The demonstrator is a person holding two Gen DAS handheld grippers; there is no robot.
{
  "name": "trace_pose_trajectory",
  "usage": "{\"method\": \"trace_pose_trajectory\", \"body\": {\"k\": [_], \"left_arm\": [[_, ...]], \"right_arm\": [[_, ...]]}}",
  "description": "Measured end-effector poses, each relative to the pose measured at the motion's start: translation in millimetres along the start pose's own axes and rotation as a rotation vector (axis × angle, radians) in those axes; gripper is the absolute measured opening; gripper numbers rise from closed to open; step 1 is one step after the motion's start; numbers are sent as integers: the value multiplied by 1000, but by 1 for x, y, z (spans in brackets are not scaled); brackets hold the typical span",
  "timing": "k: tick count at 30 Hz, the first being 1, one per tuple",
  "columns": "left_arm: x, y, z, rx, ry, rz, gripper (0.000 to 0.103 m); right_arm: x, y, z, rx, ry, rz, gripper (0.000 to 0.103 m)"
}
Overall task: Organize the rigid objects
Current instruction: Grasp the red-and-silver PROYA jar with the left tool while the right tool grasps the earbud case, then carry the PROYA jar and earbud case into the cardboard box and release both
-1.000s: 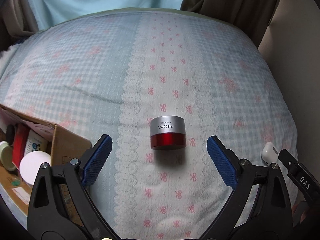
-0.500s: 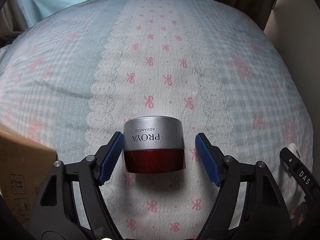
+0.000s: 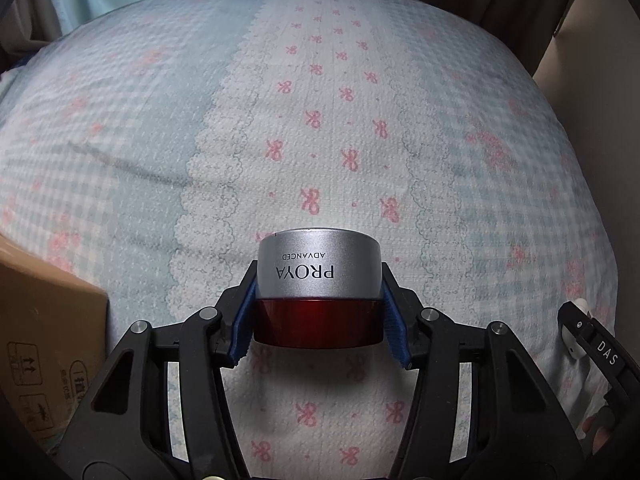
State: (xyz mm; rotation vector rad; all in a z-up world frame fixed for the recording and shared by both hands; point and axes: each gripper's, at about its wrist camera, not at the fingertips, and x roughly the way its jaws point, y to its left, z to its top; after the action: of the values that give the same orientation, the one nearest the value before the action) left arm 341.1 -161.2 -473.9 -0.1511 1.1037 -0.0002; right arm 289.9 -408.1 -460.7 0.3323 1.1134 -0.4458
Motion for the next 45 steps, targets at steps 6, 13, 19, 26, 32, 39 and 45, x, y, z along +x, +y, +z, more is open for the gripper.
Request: {"method": "trace_pose_trajectory", "body": {"k": [6,13,19,26,32,39,45], "left_arm": [[-21,-1,2,9,-32,-21,50],[-78,2,9,18,-109,-54,50],[-150,13,16,31,-172,-87,50],[-253,59,28,37,-223,-109,50],[-323,123,37,48,-245,-108,50],[-368,216,42,33,-203,-129,50],[-385,288,36,65,-172,-134,50]], "right_arm": [[-19,-5,-2,1,-26,17,58],[-67,-4,2,12,-72,51,58],[-143,1,10,3,-139,86,58],[-249,24,11,-68,-202,121,58],[-327,67,-11,-157,-214,151,58],[-387,135,-62,-207,-195,219,58],[-408,200,-109,-246,-153,280,58]]}}
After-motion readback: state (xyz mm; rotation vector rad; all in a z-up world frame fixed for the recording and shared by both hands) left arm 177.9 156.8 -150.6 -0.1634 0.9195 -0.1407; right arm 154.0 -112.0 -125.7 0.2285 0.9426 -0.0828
